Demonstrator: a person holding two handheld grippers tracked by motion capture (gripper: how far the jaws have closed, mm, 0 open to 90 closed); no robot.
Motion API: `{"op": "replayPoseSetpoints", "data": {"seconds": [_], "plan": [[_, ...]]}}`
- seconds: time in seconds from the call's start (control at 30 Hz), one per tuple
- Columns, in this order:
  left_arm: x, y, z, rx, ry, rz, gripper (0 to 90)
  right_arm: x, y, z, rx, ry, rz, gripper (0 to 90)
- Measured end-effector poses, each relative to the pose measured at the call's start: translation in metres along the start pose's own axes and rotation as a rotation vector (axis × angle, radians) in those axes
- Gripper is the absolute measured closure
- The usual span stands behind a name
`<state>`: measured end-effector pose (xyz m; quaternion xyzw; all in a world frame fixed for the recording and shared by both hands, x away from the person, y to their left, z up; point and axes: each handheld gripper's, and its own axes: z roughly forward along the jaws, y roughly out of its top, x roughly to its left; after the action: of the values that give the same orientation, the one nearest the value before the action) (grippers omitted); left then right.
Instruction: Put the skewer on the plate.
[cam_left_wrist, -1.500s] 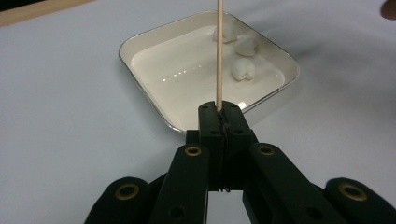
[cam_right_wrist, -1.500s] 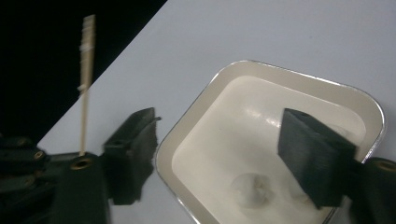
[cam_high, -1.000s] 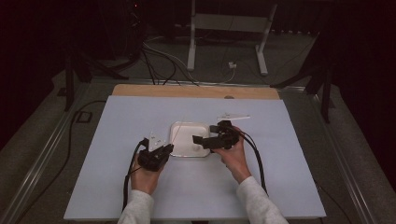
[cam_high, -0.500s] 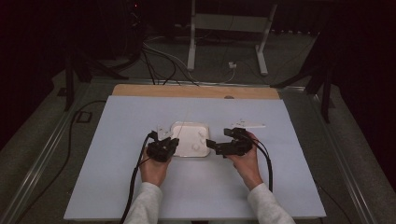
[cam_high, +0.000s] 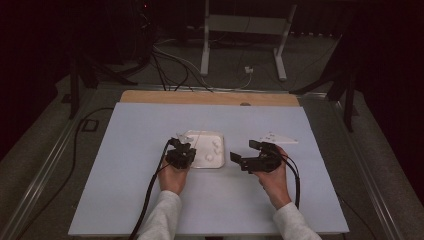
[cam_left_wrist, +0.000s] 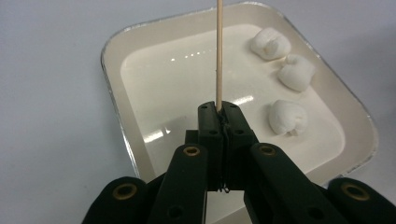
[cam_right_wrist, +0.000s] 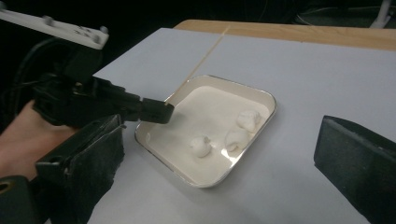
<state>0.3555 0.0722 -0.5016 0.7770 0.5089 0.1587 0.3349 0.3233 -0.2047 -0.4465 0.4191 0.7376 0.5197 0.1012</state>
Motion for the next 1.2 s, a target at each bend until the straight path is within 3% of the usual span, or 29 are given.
{"op": "replayPoseSetpoints", "data": {"seconds": [0.13, 0.33, 0.5, 0.73, 0.9, 1.0, 1.2], "plan": [[-0.001, -0.001, 0.003, 0.032, 0.005, -0.013, 89.4, -0.002, -0.004, -0.007, -0.010, -0.001, 0.008, 1.6], [-0.004, -0.001, 0.003, 0.066, 0.004, -0.064, 88.3, -0.005, -0.008, -0.013, -0.019, -0.008, 0.018, 1.6], [-0.003, -0.004, 0.005, 0.081, 0.001, -0.095, 80.6, -0.004, -0.008, -0.016, -0.028, -0.004, 0.014, 1.6], [0.001, -0.005, -0.002, 0.001, -0.061, -0.099, 50.5, -0.003, -0.009, -0.016, -0.025, -0.006, 0.002, 1.6], [0.005, -0.003, -0.013, -0.060, -0.073, -0.087, 30.0, -0.003, -0.010, -0.017, -0.025, -0.010, 0.002, 1.6], [0.008, -0.003, -0.026, -0.108, -0.082, -0.056, 16.4, -0.002, -0.011, -0.019, -0.024, -0.020, -0.017, 1.5], [0.018, -0.005, -0.057, -0.209, -0.102, -0.021, 1.0, -0.003, -0.014, -0.024, -0.022, -0.048, -0.053, 1.5]]}}
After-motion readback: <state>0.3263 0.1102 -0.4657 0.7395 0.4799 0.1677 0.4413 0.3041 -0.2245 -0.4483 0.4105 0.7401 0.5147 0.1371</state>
